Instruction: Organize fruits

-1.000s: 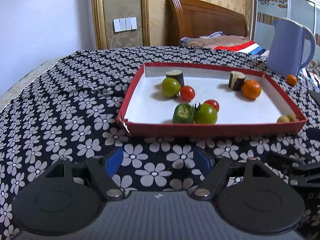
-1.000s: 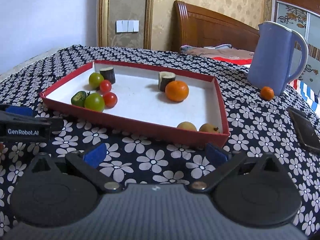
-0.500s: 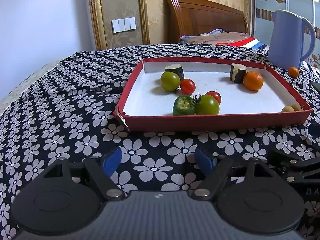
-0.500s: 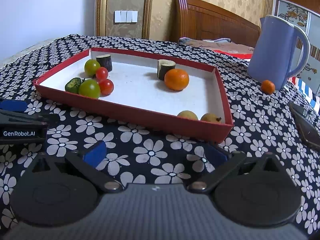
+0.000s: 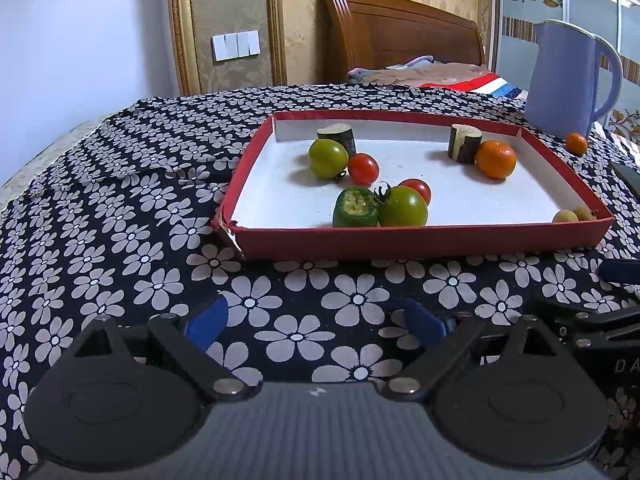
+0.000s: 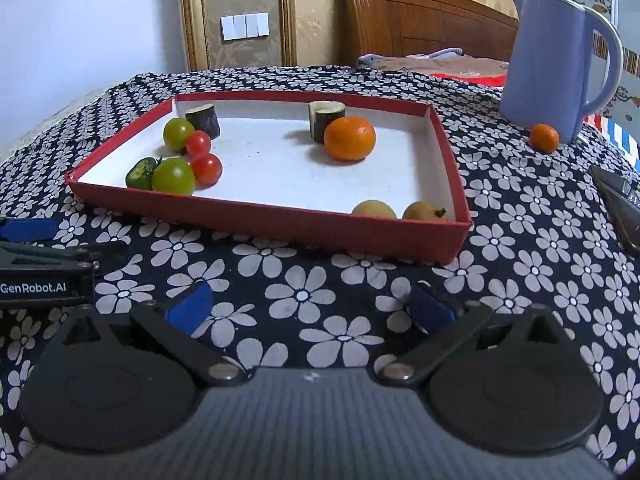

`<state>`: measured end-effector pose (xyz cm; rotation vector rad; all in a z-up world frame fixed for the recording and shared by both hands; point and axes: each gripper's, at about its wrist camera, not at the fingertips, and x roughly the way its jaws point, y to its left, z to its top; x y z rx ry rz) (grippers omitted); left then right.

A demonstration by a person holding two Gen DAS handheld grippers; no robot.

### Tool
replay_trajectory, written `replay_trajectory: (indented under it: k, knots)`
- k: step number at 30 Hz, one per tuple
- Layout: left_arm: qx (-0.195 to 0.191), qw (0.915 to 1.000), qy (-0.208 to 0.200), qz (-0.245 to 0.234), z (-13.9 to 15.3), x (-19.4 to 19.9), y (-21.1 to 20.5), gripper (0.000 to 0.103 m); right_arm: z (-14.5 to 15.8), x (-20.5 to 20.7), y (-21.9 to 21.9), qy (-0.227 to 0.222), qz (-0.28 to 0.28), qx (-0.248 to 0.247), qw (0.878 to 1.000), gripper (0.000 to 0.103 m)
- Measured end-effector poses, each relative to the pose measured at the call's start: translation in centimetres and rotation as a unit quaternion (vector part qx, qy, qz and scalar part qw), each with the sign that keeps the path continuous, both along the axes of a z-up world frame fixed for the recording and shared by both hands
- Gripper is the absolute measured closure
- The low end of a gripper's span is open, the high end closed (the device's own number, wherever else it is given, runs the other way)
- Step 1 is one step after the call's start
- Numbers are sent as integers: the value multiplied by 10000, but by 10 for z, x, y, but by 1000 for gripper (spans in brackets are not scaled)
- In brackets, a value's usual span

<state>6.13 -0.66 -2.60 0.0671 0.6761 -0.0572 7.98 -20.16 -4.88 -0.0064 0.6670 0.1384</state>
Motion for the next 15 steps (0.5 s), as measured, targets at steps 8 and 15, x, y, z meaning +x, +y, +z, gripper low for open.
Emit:
replay_trajectory:
  k: [8, 15]
  knots:
    - [-26, 10000, 34, -40, 0, 2, 1, 4, 0, 0, 0, 1, -1, -5, 10000, 0]
    - [-20, 10000, 41, -40, 0, 2, -1, 4, 0, 0, 0, 0, -1, -5, 10000, 0]
